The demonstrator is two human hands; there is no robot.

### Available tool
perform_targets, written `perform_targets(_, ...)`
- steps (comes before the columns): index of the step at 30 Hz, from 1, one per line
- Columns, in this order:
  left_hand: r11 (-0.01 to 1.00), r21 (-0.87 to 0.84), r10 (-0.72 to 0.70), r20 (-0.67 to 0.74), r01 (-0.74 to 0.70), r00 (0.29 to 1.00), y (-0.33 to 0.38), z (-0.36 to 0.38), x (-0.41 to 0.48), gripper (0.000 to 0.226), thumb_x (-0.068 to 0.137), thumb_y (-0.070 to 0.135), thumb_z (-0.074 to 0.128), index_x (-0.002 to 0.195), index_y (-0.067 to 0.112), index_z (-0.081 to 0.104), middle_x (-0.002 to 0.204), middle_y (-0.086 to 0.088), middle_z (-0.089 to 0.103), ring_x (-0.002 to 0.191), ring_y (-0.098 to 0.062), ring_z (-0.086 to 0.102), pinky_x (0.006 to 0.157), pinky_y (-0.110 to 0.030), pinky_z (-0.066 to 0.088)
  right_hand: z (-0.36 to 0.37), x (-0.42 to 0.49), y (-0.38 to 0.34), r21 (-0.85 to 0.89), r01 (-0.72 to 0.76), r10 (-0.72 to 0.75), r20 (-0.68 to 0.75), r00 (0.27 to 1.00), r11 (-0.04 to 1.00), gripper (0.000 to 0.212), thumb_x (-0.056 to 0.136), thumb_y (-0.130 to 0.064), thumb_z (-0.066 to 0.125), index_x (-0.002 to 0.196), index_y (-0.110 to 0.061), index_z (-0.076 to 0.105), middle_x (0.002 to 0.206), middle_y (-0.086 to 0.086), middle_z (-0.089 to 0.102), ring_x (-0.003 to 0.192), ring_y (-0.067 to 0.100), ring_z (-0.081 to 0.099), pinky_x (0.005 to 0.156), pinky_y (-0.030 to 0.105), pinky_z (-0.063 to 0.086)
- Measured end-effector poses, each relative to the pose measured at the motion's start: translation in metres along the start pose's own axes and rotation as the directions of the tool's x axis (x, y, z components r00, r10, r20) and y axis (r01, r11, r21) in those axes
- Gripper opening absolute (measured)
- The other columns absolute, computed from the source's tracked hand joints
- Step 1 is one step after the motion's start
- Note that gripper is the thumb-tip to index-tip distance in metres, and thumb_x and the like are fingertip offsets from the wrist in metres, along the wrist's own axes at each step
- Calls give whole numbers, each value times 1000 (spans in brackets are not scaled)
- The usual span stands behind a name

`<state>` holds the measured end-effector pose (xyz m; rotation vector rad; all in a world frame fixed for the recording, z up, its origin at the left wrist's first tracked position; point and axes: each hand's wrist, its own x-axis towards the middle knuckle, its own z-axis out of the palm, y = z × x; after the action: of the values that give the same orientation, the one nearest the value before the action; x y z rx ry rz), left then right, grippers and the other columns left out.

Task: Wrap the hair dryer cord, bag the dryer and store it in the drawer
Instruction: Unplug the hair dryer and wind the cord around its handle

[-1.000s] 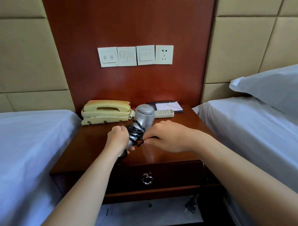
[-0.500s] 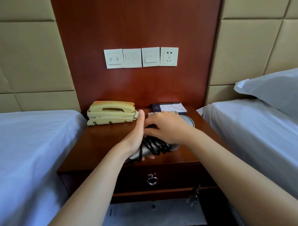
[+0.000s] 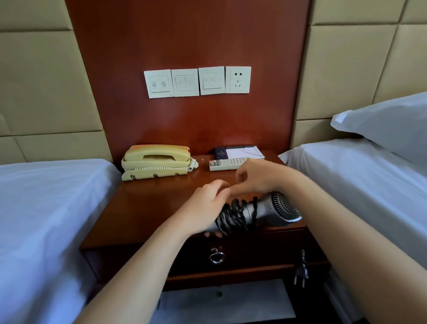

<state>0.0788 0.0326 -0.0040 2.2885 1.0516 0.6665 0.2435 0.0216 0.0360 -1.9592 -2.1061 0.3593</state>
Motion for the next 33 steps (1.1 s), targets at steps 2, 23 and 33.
perform_targets(2,1000,0,7,10,-7,1000,-4,-1,2,33,100,24,37,126,17,55,119,-2,62,107,-18,60,92,-35,48,-8,1,22,149,27,-34,45,998,988,35,77,-49,67,66,-16,62,63,-2,53,60,11,47,63,25,39)
perform_targets(23,689,-703,-480,-260,177,838,-26,-25,10,34,96,18,41,69,3,55,47,-14,53,34,-23,47,41,-25,41,45,-11,28,2,12,-12,181,983,1000,34,98,-37,34,80,-24,59,82,3,61,81,25,58,80,36,48)
perform_targets(33,808,-463,-555,-393,364,733,-26,-30,10,31,96,34,39,93,8,55,97,-10,59,85,-30,55,76,-35,43,27,-38,-50,-331,284,-278,65,958,900,31,99,-35,36,106,-14,58,112,13,63,104,37,56,73,35,36)
